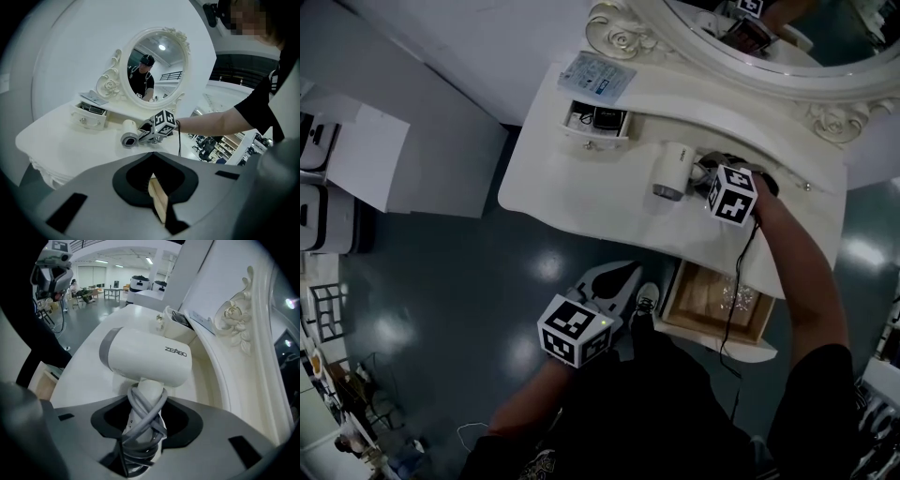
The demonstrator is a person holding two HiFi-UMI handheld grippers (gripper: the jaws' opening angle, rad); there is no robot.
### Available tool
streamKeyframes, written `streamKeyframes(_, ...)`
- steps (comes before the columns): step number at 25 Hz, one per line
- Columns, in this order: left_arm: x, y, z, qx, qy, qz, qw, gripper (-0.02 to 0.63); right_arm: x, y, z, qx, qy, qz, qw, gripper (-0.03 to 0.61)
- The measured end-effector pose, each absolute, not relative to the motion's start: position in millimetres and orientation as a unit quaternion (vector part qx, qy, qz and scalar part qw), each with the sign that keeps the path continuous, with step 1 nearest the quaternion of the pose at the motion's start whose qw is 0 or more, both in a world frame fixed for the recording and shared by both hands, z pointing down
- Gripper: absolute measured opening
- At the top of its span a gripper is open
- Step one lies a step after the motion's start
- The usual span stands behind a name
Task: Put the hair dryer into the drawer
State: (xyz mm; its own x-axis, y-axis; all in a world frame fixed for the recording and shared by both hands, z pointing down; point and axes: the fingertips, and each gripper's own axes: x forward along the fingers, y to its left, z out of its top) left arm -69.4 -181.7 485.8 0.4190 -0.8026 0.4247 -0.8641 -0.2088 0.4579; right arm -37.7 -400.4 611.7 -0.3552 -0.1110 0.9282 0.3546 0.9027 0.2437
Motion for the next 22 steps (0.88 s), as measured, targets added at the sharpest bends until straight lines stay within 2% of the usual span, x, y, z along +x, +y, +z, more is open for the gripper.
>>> streamKeyframes(11,-62,-151,463,0.826,-0.470,0.066,0.303,0.003,-8,-338,541,-0.014,-0.804,-0.251,0.539,0.207)
streamKeyframes(22,-58,-79,435,0.880,-0.384,0.082,0.266,0.003,50,-234,495,0.068,-0.784,-0.237,0.569,0.207)
